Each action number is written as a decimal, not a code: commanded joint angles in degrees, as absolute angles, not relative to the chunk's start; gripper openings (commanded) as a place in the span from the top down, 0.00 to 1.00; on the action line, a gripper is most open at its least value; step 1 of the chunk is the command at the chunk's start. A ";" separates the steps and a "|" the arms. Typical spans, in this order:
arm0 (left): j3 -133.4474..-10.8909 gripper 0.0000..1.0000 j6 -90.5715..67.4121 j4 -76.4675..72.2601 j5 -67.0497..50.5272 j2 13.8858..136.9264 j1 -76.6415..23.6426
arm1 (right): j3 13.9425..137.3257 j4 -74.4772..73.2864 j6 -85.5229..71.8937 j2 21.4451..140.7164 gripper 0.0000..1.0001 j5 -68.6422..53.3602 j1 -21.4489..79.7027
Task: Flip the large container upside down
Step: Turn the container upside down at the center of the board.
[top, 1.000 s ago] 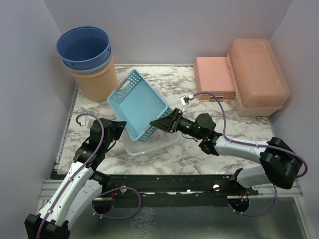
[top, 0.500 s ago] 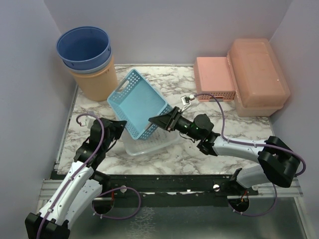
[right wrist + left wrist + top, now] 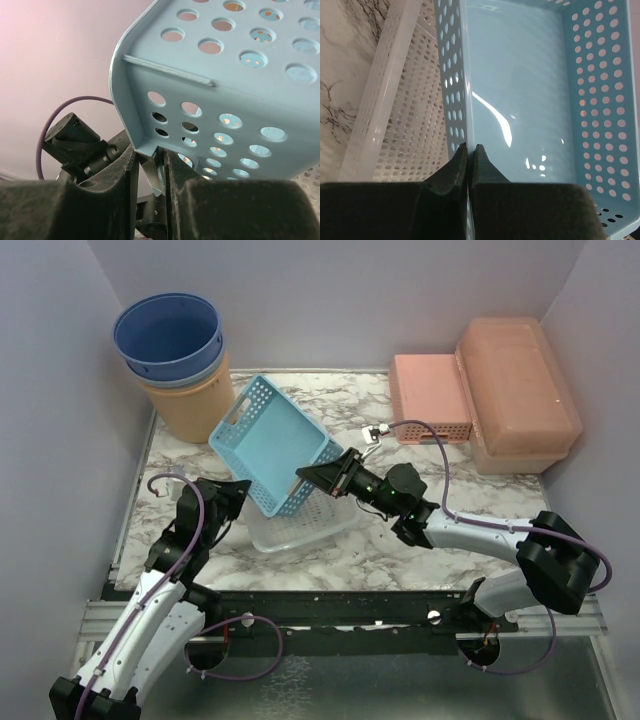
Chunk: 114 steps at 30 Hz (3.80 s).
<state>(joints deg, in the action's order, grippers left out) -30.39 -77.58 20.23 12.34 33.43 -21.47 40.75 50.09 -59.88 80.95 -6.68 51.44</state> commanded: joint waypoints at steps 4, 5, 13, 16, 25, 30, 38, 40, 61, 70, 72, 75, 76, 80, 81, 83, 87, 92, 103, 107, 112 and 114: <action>-30.86 1.00 -76.93 18.62 10.99 33.54 -21.53 | 42.72 52.87 -59.59 81.37 0.77 -6.89 51.81; -30.98 1.00 -76.72 18.63 10.72 33.83 -21.53 | 43.10 52.10 -59.59 81.51 0.74 -6.68 51.81; -31.19 1.00 -73.91 15.67 6.18 35.46 -21.53 | 44.38 47.55 -58.42 82.12 0.61 -5.24 51.79; -30.54 1.00 -73.70 13.82 4.18 35.90 -21.53 | 44.44 45.73 -57.14 82.18 0.61 -4.58 51.77; -29.31 1.00 -75.49 13.45 4.63 34.93 -21.53 | 41.50 47.90 -54.04 80.18 0.72 -2.06 51.78; -28.63 1.00 -75.95 13.48 5.27 34.58 -21.53 | 41.50 48.83 -53.28 79.04 0.84 -3.10 51.79; -27.20 0.44 -76.54 13.48 5.81 33.17 -21.53 | 41.66 47.64 -50.90 76.92 0.99 -2.89 51.79; -27.06 0.36 -76.42 13.53 5.80 32.87 -21.53 | 41.24 47.27 -50.20 76.01 0.99 -1.54 51.82; -34.40 0.13 -60.61 27.68 16.17 33.65 -21.53 | 39.46 37.36 -30.49 64.86 1.00 12.71 51.82; -37.12 0.12 -57.48 33.34 18.85 42.73 -21.53 | 41.33 31.28 -18.62 62.24 0.99 19.08 51.84; -37.03 0.12 -57.57 33.48 19.06 43.90 -21.53 | 41.68 30.51 -15.88 62.27 0.99 20.32 51.85; -36.50 0.13 -57.34 33.49 19.14 44.94 -21.53 | 42.70 28.71 -9.93 62.64 0.99 19.94 51.83; -36.28 0.14 -57.30 33.51 19.17 45.18 -21.53 | 43.25 27.56 -8.31 62.86 0.99 20.18 51.85; -35.14 0.17 -57.35 33.27 19.16 45.63 -21.53 | 44.67 25.10 -2.49 63.92 0.99 22.79 51.82; -34.89 0.19 -57.25 33.23 19.24 45.74 -21.53 | 44.65 25.06 -1.18 64.12 0.99 23.56 51.81; -34.37 0.21 -56.89 33.10 19.18 45.91 -21.53 | 44.71 25.03 1.30 64.47 0.99 24.77 51.83; -33.29 0.25 -56.20 32.51 18.43 46.62 -21.53 | 44.91 25.22 5.54 65.66 0.99 26.69 51.84; -33.20 0.28 -54.95 31.14 16.47 49.08 -21.53 | 46.66 23.01 10.04 68.70 0.99 28.11 51.81; -32.39 0.36 -53.24 30.51 14.79 53.70 -21.53 | 47.11 22.80 21.94 72.27 0.99 27.15 51.84; -31.94 0.40 -53.09 30.50 14.64 53.80 -21.53 | 46.79 22.87 25.93 73.70 0.99 25.58 51.72; -31.01 0.47 -53.06 30.50 14.03 53.63 -21.53 | 47.26 27.54 31.48 77.88 0.99 28.61 51.59; -30.65 0.50 -52.95 30.50 13.62 53.99 -21.53 | 47.89 28.96 32.65 79.91 0.99 28.95 51.22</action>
